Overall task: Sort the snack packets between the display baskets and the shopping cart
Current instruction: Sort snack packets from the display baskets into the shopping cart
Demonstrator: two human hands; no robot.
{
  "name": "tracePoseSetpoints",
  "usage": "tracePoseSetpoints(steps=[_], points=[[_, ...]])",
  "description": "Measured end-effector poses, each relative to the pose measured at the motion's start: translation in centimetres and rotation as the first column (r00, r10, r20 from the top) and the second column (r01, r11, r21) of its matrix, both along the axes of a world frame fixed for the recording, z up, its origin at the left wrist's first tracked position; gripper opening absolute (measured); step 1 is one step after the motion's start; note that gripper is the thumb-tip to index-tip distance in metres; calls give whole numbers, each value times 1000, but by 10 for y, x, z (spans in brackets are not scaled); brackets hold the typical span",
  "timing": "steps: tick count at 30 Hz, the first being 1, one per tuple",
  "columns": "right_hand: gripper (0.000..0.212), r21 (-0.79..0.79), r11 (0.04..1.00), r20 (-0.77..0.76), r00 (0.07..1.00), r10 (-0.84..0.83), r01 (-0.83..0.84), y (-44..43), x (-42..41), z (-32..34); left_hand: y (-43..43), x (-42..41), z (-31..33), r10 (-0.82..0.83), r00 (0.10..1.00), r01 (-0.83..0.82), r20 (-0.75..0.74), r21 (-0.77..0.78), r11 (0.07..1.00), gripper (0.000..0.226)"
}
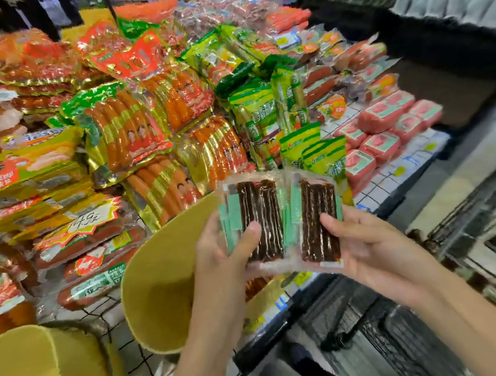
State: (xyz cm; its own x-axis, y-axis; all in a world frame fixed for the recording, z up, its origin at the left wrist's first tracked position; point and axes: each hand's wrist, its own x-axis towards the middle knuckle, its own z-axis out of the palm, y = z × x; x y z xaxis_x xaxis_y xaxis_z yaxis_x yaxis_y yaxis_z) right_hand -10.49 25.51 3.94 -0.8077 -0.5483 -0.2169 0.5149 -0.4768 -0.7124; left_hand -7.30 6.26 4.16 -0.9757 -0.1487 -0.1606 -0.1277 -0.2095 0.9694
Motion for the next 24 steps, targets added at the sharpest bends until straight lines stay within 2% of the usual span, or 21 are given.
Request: tracePoseSetpoints(steps=[2,4,6,8,10,12,15,17,19,21,24], points=[[42,24,987,29,987,-160,159,26,27,-1,26,0,-10,-99,995,99,-26,0,995,65],[39,82,945,53,945,-323,318,54,57,-3,60,3,-18,-208,977,209,-56,11,978,47],[33,153,880,85,881,-466,450,82,87,-10,97,10,-26,-289,957,289,-11,1,957,43],[35,212,812,99,815,-571,543,107,115,-22,134,18,-38,-382,923,383,47,-10,924,52],[39,220,736,123,730,-672,640,131,138,-37,171,27,-52,-488,869,491,84,-24,871,55],[40,194,658,164,637,-753,727,157,159,-55,207,32,-68,-585,803,592,110,-47,804,47],[46,256,543,207,504,-839,799,207,180,-89,267,33,-102,-695,689,716,206,-49,696,36],[50,359,446,230,386,-893,820,249,184,-118,314,28,-134,-715,633,756,297,-41,653,42],[45,483,317,218,239,-946,816,299,181,-155,366,18,-170,-691,613,767,383,-80,637,49],[40,559,201,183,116,-976,805,351,170,-194,422,2,-214,-685,602,778,410,-108,619,43],[56,685,69,124,-23,-992,726,420,146,-263,500,-23,-286,-643,580,797,501,-185,575,48]])
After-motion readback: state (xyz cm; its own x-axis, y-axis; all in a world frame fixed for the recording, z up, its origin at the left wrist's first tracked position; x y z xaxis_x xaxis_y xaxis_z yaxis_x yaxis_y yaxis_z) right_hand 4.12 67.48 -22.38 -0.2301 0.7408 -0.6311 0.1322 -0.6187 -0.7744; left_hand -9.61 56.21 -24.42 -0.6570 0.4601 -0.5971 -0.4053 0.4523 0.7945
